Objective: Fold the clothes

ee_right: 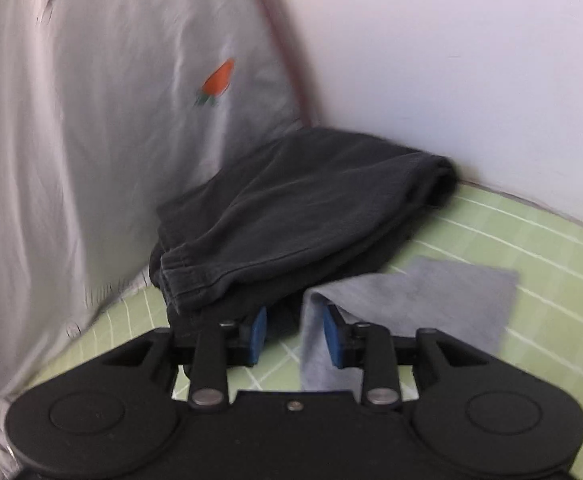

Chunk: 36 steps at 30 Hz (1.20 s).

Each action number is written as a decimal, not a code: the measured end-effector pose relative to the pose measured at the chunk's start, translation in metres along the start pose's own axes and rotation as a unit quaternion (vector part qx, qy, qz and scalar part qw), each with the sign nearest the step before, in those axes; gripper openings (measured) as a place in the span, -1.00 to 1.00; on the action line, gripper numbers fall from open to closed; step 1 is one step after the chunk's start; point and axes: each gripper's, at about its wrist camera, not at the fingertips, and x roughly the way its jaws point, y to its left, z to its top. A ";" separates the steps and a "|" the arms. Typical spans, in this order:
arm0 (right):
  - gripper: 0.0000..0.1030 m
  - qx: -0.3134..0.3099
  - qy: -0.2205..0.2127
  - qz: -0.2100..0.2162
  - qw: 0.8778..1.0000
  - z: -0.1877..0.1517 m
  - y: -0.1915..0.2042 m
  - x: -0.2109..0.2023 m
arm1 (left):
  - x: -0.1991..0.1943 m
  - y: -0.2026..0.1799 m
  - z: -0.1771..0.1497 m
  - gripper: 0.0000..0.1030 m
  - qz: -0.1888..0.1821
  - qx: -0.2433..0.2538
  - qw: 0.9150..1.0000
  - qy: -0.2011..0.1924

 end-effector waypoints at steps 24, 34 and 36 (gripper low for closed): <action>-0.55 -0.088 0.090 -0.031 0.992 -0.036 0.015 0.028 | 0.001 0.000 0.001 1.00 0.004 -0.009 1.000 -0.004; -0.96 -0.136 0.092 -0.072 0.984 -0.048 0.006 0.000 | 0.000 0.000 0.000 1.00 0.004 -0.009 1.000 -0.005; -1.00 -0.139 0.091 -0.087 0.982 -0.051 0.002 -0.008 | 0.000 0.001 0.000 1.00 0.004 -0.009 1.000 -0.005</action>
